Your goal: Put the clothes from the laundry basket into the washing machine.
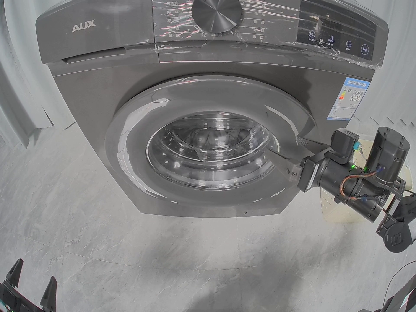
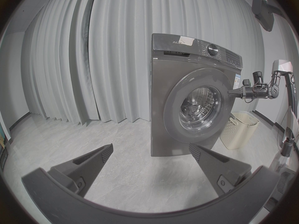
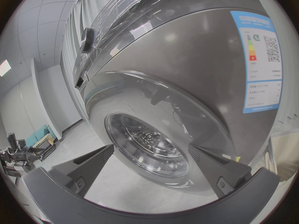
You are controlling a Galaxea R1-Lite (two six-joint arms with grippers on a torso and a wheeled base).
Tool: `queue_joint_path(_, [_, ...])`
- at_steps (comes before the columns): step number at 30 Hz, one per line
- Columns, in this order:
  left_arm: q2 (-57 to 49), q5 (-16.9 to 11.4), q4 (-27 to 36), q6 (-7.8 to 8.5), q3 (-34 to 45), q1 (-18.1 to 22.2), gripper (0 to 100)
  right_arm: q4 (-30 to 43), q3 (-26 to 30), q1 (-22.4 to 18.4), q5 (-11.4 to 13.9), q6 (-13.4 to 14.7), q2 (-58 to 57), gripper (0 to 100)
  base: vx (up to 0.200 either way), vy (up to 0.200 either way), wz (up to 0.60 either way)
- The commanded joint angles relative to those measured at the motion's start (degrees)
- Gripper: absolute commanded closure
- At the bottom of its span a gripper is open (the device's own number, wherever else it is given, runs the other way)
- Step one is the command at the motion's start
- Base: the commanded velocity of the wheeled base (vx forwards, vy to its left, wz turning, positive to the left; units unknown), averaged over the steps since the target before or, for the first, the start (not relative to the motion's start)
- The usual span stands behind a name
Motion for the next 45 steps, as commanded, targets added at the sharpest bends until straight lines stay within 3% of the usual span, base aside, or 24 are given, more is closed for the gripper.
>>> queue_joint_path(1, [-0.8, 0.0, 0.0, -0.02, 1.0, 0.0, 0, 0.8, 4.5, 0.8, 0.9, -0.1, -4.2, 0, 0.000, 0.000, 0.00])
queue_joint_path(6, [-0.8, 0.0, 0.0, -0.02, 1.0, 0.0, 0, 1.2, 15.1, 5.6, 2.0, -0.3, -15.0, 0, 0.000, 0.000, 0.00])
queue_joint_path(9, [-0.8, 0.0, 0.0, -0.02, 1.0, -0.1, 0, 1.9, 22.0, 5.8, 1.9, -0.5, -22.7, 0, 0.000, 0.000, 0.00])
queue_joint_path(12, [-0.8, 0.0, 0.0, -0.02, 1.0, -0.1, 0, 1.9, 27.8, 4.0, 1.4, -0.6, -28.3, 0, 0.000, 0.000, 0.00])
queue_joint_path(16, [-0.8, 0.0, 0.0, -0.02, 1.0, 0.0, 0, 3.6, 34.1, -2.7, 1.3, -0.6, -37.5, 0, 0.000, 0.000, 0.00])
queue_joint_path(18, [-0.8, 0.0, 0.0, -0.02, 1.0, -0.1, 0, 9.4, 34.1, -6.6, 1.3, -0.6, -43.5, 0, 0.000, 0.000, 0.00])
queue_joint_path(19, [-0.8, 0.0, 0.0, -0.02, 1.0, -0.1, 0, 9.4, 34.1, -6.6, 1.3, -0.6, -43.5, 0, 0.000, 0.000, 0.00])
queue_joint_path(20, [-0.7, 0.0, 0.1, -0.02, 1.0, -0.1, 0, 17.4, 34.1, -10.9, 1.4, -0.6, -51.8, 0, 0.000, 0.000, 0.00])
queue_joint_path(25, [-0.7, 0.0, 0.1, -0.02, 1.0, -0.1, 0, 36.8, 33.2, -20.2, 2.0, -4.5, -71.3, 0, 0.000, 0.000, 0.00])
queue_joint_path(30, [-0.7, -0.1, 0.1, -0.02, 1.0, -0.1, 0, 53.2, 29.8, -25.2, 2.3, -4.6, -85.6, 0, 0.000, 0.000, 0.00])
queue_joint_path(34, [-0.7, 0.0, 0.1, -0.02, 1.0, -0.1, 0, 54.0, 30.7, -25.4, 2.0, -4.1, -88.1, 0, 0.000, 0.000, 0.00])
queue_joint_path(39, [-0.7, 0.0, 0.1, -0.02, 1.0, -0.1, 0, 51.8, 34.1, -26.9, -0.5, -4.2, -88.0, 0, 0.000, 0.000, 0.00])
queue_joint_path(43, [-0.7, 0.0, 0.1, -0.11, 1.0, -0.1, 0, 57.5, 34.1, -31.9, 0.4, -4.4, -91.8, 0, 0.000, 0.000, 0.00])
queue_joint_path(45, [-0.7, 0.0, 0.1, -0.02, 1.0, -0.1, 0, 62.5, 34.1, -31.8, 0.3, -3.5, -93.3, 0, 0.000, 0.000, 0.00])
